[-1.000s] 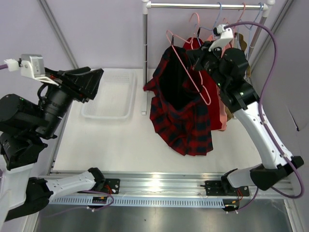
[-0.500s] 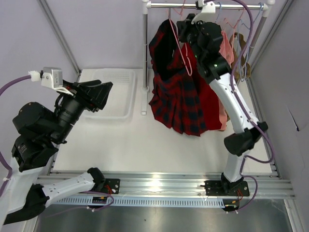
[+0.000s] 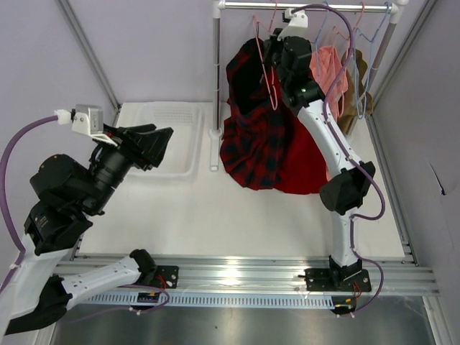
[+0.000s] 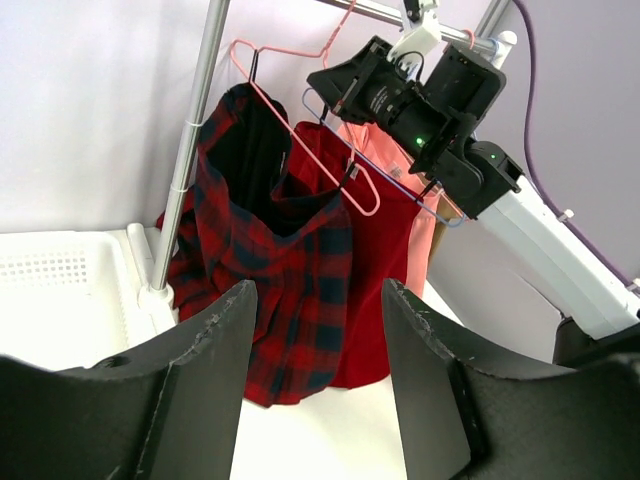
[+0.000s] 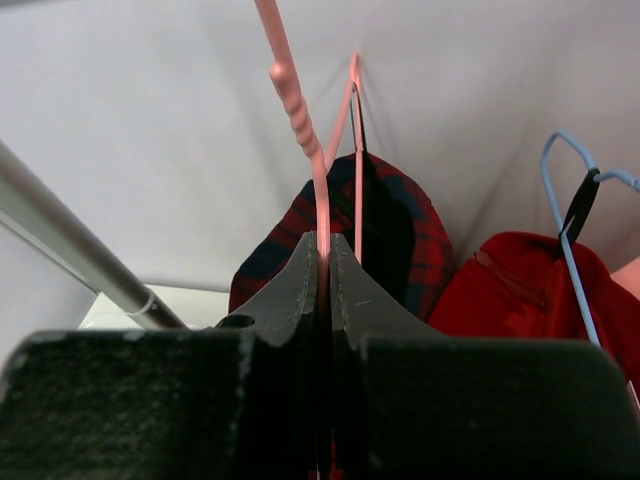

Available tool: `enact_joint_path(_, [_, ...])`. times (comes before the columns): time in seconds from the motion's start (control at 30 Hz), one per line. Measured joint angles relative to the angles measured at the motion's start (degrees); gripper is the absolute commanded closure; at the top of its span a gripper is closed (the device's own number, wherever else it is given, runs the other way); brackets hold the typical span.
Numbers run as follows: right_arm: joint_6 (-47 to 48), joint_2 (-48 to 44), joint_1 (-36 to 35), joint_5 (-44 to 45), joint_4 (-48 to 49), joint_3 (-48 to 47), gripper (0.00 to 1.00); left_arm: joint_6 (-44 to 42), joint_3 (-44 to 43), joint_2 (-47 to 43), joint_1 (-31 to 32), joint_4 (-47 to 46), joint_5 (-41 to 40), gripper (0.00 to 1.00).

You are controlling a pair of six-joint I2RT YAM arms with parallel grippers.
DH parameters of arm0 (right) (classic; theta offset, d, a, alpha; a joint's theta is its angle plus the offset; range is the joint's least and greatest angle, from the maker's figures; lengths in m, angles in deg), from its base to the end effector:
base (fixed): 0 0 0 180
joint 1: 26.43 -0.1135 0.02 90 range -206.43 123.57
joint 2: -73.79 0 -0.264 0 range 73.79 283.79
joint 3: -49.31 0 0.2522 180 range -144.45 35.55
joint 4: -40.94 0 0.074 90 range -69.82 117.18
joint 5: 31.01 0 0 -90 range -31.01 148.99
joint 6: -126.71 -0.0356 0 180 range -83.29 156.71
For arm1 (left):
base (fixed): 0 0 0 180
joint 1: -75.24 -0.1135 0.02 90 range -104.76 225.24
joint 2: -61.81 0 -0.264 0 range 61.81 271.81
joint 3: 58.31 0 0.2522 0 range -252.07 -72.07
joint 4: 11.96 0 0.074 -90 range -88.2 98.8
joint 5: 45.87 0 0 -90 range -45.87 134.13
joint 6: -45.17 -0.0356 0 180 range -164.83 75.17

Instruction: Place the skirt on the hanger

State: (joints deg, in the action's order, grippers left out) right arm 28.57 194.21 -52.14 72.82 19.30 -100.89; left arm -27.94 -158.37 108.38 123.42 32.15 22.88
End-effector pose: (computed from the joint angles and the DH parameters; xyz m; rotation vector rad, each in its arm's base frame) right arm 0.4362 0.2006 0.4818 -0.0207 1.4401 0.3134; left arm 0.0725 -0.0617 0.5254 0.0805 1.4506 -0.6749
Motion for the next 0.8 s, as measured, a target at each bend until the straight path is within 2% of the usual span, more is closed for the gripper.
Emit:
enact_joint_path(0.2, [-1.2,-3.4,0.3,-0.8,4.6,8.7,0.98,-0.4,1.2,-0.5,0.0,-0.3,0.0,0.41])
enact_joint_path(0.23, [-1.3,-3.8,0.3,-0.9,4.5,9.1,0.86,-0.4,1.3,-0.4,0.0,-0.3,0.0,0.41])
enact_joint_path(0.3, [-1.7,-4.5,0.2,-1.3,3.9,9.7,0.69,-0.5,1.6,-0.5,0.0,-0.6,0.0,0.4])
enact_joint_path(0.33, [-2.1,-4.9,0.2,-1.3,3.5,9.9,0.5,-0.5,1.7,-0.5,0.0,-0.7,0.0,0.4])
enact_joint_path(0.4, [-3.1,-5.8,0.3,-1.4,2.2,10.0,0.32,-0.5,1.9,-0.5,0.0,-0.9,0.0,0.39])
enact_joint_path(0.43, [-3.3,-6.3,0.3,-1.6,1.6,10.0,0.13,-0.7,1.9,-0.5,0.0,-0.9,0.0,0.39])
enact_joint_path(0.47, [-4.4,-6.8,0.3,-1.9,0.8,10.0,0.01,-0.9,1.9,-0.5,0.0,-1.0,0.0,0.39])
enact_joint_path(0.7, [-9.9,-13.4,1.6,-5.4,-9.1,10.8,0.01,-1.5,2.1,-0.5,0.0,-1.6,0.0,0.38])
enact_joint_path(0.8, [-13.0,-19.2,3.0,-8.2,-13.2,15.5,0.01,-1.6,2.1,-0.5,0.0,-1.4,-0.3,0.37])
